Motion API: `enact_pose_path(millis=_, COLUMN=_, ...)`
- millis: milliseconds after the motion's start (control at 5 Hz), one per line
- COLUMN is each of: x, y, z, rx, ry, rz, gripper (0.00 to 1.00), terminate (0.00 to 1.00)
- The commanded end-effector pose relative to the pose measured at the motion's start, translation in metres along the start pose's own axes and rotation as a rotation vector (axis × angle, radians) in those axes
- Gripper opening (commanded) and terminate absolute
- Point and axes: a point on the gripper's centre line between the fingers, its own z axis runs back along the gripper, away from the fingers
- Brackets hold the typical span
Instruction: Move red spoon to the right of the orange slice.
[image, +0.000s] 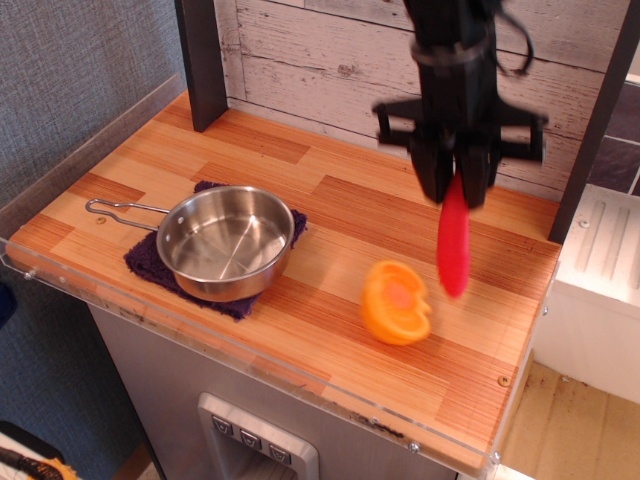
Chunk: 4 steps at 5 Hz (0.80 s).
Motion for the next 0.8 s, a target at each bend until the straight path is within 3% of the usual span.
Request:
enact_pose_path(millis=0, x=-0.015, y=0.0, z=0.039, rx=-0.088, ry=-0.056, rz=-0.004, gripper=0.0, terminate=0.0)
enact_pose_path(millis=400, x=-0.025, y=-0.019, z=-0.007, rx=-0.146, ry=0.069, rz=-0.01, gripper=0.0, terminate=0.0)
enact_pose_path(millis=600, x=-0.023, y=-0.028, z=-0.017, rx=-0.134, ry=0.091, rz=-0.025, gripper=0.0, terminate=0.0)
